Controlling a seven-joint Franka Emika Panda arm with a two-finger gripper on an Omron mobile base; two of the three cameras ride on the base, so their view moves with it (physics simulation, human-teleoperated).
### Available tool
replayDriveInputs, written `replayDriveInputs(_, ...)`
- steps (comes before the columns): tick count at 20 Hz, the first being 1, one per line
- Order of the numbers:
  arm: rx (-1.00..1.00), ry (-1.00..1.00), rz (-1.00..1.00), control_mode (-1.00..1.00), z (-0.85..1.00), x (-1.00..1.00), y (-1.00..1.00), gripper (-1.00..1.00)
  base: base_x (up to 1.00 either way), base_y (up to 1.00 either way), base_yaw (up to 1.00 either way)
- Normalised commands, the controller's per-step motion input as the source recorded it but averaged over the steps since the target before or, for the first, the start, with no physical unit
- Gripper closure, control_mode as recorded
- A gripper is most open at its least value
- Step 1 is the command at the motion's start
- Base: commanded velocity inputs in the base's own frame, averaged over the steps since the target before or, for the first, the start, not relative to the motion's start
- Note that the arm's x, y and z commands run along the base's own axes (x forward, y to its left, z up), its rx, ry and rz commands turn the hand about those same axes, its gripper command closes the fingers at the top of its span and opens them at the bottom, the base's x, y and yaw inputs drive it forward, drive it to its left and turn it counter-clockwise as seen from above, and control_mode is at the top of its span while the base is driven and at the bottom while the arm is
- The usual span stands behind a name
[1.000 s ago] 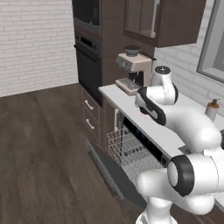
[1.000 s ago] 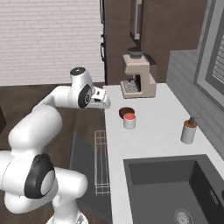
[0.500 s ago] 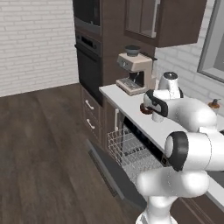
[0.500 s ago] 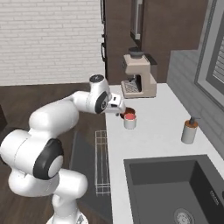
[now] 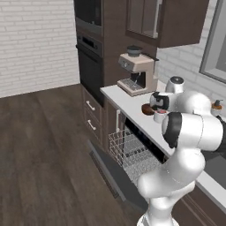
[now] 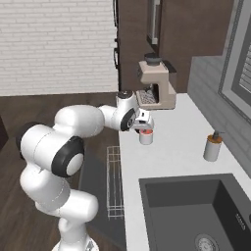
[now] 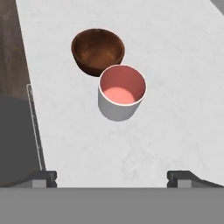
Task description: Pick up the cup and bowl from the counter, place them in the dishwasher, and close the dishwasher door.
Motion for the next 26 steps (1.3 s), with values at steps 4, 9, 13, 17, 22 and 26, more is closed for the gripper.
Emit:
replayDriveInputs(4, 0.00, 0.00, 0.01, -1.00, -0.08, 0.45, -0.14, -1.00, 0.00, 0.00, 0.00)
replayDriveInputs(9, 0.00, 0.00, 0.01, -1.00, -0.17, 0.39, 0.00, -1.00, 0.00, 0.00, 0.00)
replayDriveInputs(13, 0.00, 0.01, 0.00, -1.00, -0.25, 0.42, 0.00, -1.00, 0.00, 0.00, 0.00)
replayDriveInputs(17, 0.00, 0.03, 0.00, -1.00, -0.31, 0.38, 0.00, -1.00, 0.00, 0.00, 0.00)
replayDriveInputs(22, 0.00, 0.03, 0.00, -1.00, -0.25, 0.24, 0.00, -1.00, 0.00, 0.00, 0.00)
replayDriveInputs(26, 0.00, 0.01, 0.00, -1.00, -0.30, 0.23, 0.00, -1.00, 0.00, 0.00, 0.00)
